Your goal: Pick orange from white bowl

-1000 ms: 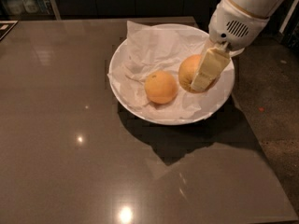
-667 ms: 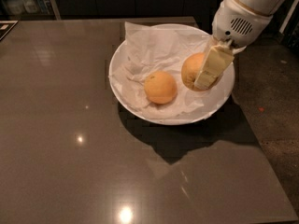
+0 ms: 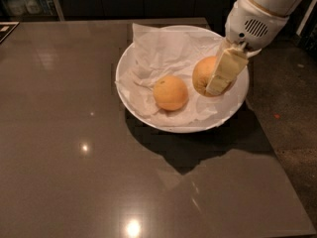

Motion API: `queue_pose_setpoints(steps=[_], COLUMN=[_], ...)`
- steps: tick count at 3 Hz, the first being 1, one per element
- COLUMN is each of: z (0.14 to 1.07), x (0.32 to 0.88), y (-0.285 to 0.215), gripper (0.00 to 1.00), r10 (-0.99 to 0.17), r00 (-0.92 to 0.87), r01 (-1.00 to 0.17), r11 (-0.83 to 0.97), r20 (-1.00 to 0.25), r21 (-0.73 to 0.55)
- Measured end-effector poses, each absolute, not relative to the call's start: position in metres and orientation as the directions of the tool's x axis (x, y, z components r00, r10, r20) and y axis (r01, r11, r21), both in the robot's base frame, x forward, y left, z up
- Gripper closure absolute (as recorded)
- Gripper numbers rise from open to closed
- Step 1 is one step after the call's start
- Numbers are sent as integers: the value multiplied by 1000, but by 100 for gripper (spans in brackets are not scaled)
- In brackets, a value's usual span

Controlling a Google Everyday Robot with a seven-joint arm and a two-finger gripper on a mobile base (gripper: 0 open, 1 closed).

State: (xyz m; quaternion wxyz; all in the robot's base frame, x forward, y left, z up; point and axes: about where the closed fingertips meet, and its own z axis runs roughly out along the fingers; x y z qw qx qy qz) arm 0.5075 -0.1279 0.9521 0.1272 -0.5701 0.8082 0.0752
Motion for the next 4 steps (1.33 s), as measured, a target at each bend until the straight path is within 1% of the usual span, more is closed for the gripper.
queue_pose_setpoints(steps=[2,3,4], z=[952,952,952], x=[507,508,510], y=[-128,-128,-125], gripper=[13,0,0], r10=[-902,-902,-897], r00=[-318,-318,-314], r01=[-941,-941,-940], r11=[339,339,339], r20=[-292,-292,-310], r21=[-24,-24,-28])
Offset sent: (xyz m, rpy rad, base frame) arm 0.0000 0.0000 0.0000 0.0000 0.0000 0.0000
